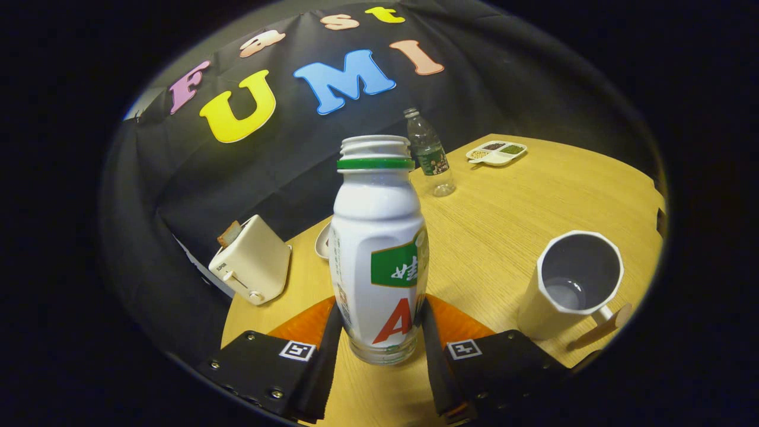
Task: Take the bottle from table, then pour the juice into the cup, finally place the bottle on the coaster
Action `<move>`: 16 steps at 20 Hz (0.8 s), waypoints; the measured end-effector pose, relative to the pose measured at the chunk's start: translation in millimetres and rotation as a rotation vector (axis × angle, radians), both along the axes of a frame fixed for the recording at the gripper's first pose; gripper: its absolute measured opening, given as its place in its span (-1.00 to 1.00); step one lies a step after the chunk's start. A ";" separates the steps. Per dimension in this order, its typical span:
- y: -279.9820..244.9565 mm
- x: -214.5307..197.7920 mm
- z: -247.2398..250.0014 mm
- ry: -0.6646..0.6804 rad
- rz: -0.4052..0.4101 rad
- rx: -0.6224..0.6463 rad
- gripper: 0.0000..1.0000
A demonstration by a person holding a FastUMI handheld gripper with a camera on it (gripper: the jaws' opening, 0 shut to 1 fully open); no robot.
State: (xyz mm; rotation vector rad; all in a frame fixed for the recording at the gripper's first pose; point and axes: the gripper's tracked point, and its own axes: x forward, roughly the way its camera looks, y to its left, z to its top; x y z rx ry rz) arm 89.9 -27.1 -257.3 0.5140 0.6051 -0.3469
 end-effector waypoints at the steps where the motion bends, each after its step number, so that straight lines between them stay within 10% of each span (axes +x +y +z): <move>1: -1.9 5.2 -2.7 -0.003 0.002 -0.012 0.31; 16: -26.5 76.8 -11.1 -0.086 -0.031 -0.226 0.31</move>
